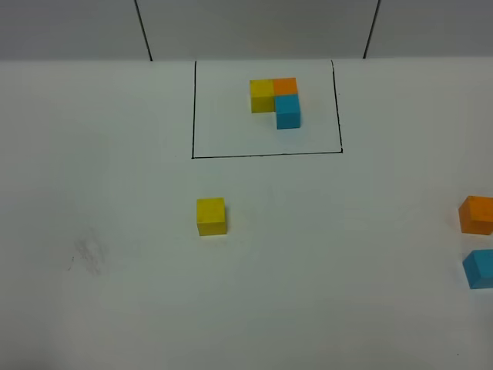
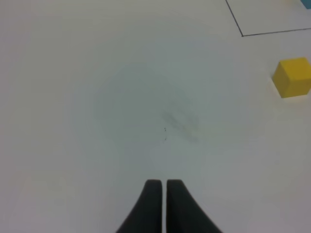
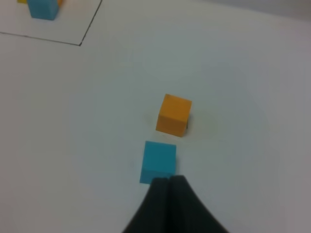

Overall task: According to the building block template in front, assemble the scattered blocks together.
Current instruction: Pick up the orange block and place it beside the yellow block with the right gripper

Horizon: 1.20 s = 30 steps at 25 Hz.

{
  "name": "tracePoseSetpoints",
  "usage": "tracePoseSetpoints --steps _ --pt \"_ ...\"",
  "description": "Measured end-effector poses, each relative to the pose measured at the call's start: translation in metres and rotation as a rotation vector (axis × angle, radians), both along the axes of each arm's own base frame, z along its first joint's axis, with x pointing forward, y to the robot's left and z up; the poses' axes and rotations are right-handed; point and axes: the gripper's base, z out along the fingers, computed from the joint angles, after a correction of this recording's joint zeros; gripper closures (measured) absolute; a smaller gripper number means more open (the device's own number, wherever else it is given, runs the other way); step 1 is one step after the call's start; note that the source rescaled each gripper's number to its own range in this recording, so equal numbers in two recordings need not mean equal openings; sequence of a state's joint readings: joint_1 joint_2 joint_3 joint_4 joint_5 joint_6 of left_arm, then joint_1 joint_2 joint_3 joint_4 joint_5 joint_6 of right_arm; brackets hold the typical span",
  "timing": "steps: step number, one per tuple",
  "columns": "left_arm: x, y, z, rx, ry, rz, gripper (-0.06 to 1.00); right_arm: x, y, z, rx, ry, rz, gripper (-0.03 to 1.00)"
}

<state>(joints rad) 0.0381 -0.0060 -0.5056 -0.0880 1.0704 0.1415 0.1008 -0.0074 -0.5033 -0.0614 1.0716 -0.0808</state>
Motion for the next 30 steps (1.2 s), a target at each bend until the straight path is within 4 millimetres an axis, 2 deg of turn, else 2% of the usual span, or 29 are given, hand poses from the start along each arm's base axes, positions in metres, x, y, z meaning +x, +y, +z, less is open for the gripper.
tracePoseSetpoints --steps 30 --pt "0.0000 0.0000 0.0000 0.001 0.000 0.000 0.94 0.0001 -0.0009 0.0001 -0.009 -0.001 -0.008 0.97"
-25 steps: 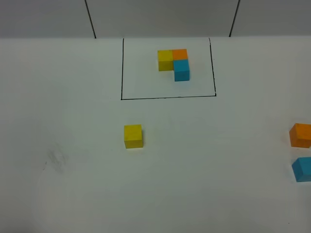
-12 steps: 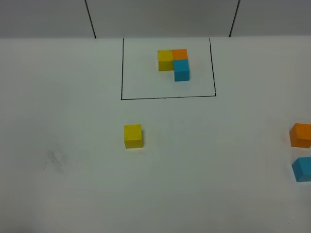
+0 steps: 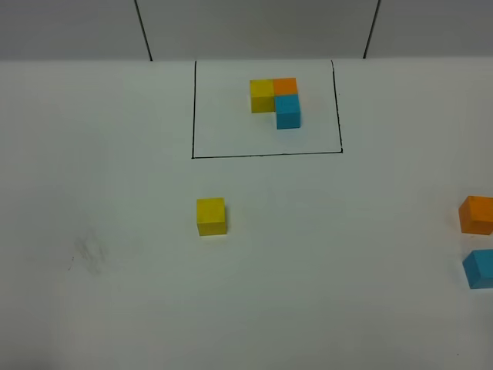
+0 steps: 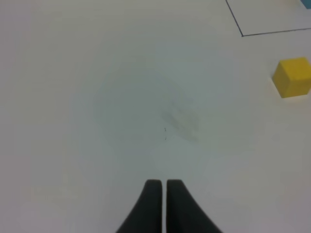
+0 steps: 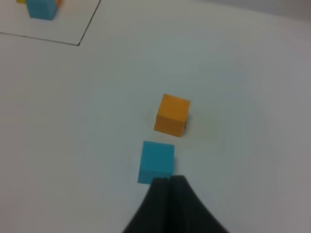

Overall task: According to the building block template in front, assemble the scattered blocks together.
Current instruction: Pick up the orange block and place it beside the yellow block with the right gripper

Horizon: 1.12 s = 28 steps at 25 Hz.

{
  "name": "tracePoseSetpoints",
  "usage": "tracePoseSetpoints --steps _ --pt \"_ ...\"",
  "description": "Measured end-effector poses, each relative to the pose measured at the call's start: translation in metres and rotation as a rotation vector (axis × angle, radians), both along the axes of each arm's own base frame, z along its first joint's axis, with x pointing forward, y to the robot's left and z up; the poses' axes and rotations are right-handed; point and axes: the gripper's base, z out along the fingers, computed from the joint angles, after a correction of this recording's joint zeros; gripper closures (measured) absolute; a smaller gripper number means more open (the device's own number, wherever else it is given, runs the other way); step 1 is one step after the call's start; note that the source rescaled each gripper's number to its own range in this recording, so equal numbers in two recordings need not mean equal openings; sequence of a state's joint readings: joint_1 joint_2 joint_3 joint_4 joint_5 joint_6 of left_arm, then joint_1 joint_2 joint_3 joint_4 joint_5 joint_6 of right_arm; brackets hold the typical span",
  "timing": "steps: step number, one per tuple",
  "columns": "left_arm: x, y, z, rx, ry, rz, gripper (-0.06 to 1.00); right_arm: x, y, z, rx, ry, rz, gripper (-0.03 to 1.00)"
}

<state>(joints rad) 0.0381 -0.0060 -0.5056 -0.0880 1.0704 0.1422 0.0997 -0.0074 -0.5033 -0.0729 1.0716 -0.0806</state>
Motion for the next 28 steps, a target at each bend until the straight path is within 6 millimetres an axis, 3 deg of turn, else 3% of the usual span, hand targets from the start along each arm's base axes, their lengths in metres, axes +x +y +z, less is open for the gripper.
tracePoseSetpoints --steps 4,7,10,15,18,21,28 --pt "0.000 0.000 0.000 0.000 0.000 0.000 0.94 0.000 -0.001 0.000 -0.013 -0.001 -0.009 0.95" --pt "0.000 0.000 0.000 0.000 0.000 0.000 0.94 0.000 -0.002 0.000 -0.020 -0.002 -0.014 0.84" --pt "0.000 0.000 0.000 0.000 0.000 0.000 0.94 0.000 -0.002 0.000 -0.024 -0.003 -0.015 0.63" --pt "0.000 0.000 0.000 0.000 0.000 0.000 0.94 0.000 -0.002 0.000 -0.024 -0.004 -0.015 0.15" --pt "0.000 0.000 0.000 0.000 0.000 0.000 0.94 0.000 -0.002 0.000 -0.024 -0.006 -0.015 -0.01" --pt "0.000 0.000 0.000 0.000 0.000 0.000 0.94 0.000 -0.002 0.001 -0.025 -0.008 -0.016 -0.03" --pt "0.000 0.000 0.000 0.000 0.000 0.000 0.94 0.007 -0.002 0.011 -0.029 -0.014 -0.015 0.05"
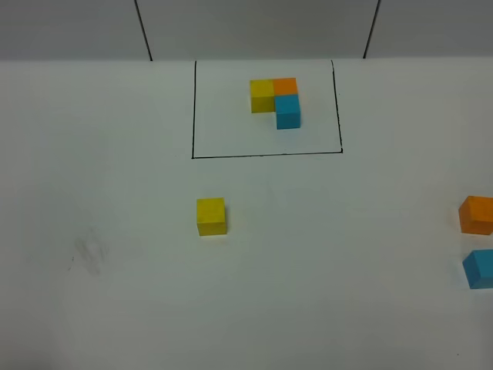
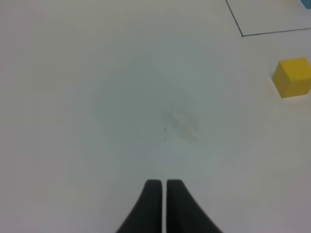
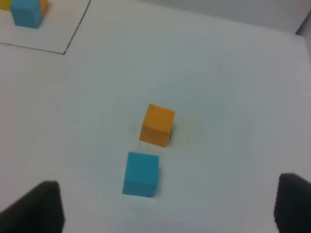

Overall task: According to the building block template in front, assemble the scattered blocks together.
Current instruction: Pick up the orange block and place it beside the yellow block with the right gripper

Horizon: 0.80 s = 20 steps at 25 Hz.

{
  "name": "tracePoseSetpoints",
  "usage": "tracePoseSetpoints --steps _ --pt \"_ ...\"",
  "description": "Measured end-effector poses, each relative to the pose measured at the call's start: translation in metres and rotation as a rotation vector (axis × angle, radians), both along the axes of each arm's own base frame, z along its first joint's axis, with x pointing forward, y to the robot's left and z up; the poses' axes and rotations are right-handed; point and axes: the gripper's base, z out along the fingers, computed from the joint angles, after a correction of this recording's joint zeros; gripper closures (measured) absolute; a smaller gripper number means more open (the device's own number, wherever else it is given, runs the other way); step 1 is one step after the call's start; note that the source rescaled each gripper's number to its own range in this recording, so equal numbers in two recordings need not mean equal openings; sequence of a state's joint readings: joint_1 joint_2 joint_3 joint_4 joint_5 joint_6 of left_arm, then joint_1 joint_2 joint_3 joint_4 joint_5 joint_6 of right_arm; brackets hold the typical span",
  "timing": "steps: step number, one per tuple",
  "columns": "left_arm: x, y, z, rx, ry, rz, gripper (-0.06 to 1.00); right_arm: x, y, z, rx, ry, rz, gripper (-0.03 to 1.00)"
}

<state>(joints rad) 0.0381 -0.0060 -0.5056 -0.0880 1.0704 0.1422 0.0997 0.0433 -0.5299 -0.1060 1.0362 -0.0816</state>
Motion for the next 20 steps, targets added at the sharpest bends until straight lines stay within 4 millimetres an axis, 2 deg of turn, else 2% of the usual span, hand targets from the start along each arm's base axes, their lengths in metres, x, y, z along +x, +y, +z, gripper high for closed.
tracePoseSetpoints --steps 5,9,15,20 --pt "0.000 0.000 0.000 0.000 0.000 0.000 0.94 0.021 0.002 0.014 -0.012 0.056 0.004 0.06" --pt "0.000 0.000 0.000 0.001 0.000 -0.001 0.94 0.052 0.006 0.018 -0.016 0.117 0.009 0.07" --pt "0.000 0.000 0.000 0.001 0.000 -0.001 0.94 0.102 0.013 0.009 0.030 0.230 0.007 0.07" --pt "0.000 0.000 0.000 0.001 0.000 -0.001 0.94 0.136 0.018 -0.003 0.054 0.283 0.008 0.07"
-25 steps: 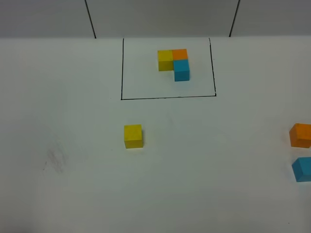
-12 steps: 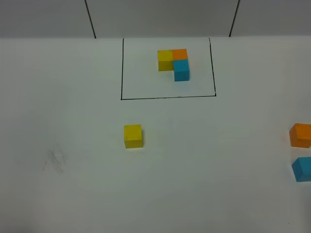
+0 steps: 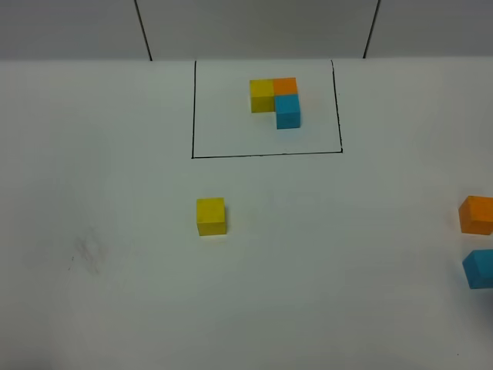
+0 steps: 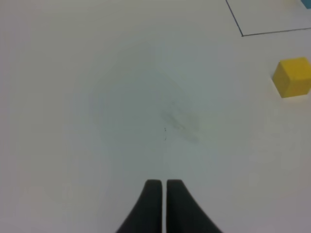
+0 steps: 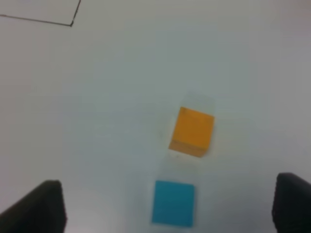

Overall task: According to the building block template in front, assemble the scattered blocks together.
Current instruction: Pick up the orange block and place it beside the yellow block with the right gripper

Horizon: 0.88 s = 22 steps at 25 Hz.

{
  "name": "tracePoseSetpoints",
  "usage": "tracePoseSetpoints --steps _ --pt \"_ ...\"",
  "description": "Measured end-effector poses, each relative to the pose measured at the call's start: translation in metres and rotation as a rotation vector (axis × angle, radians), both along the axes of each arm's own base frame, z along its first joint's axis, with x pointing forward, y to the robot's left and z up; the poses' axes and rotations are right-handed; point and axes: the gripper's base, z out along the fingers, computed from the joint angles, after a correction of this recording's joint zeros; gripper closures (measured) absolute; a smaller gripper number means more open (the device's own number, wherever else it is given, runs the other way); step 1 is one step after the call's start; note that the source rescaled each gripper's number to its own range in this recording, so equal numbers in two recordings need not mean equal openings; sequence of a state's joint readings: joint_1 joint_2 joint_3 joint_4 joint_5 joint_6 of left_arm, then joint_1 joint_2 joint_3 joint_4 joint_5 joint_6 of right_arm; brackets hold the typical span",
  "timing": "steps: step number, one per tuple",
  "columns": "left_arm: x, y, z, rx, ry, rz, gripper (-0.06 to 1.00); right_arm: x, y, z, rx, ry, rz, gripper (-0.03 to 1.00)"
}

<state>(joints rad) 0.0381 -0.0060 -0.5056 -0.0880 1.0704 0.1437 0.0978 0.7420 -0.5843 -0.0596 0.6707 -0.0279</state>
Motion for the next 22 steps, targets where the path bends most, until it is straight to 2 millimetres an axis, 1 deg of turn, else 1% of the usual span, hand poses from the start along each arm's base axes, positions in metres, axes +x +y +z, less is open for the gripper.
tracePoseSetpoints --steps 5,10,16,22 --pt "0.000 0.000 0.000 0.000 0.000 0.000 0.94 0.026 0.003 -0.014 0.019 0.041 -0.015 0.07" --pt "0.000 0.000 0.000 0.000 0.000 0.000 0.94 0.047 0.005 -0.031 0.038 0.105 -0.044 0.07" --pt "0.000 0.000 0.000 0.000 0.000 0.000 0.94 0.072 0.006 -0.056 0.047 0.166 -0.076 0.07" --pt "0.000 0.000 0.000 0.000 0.000 0.000 0.94 0.092 0.009 -0.083 0.053 0.219 -0.089 0.07"
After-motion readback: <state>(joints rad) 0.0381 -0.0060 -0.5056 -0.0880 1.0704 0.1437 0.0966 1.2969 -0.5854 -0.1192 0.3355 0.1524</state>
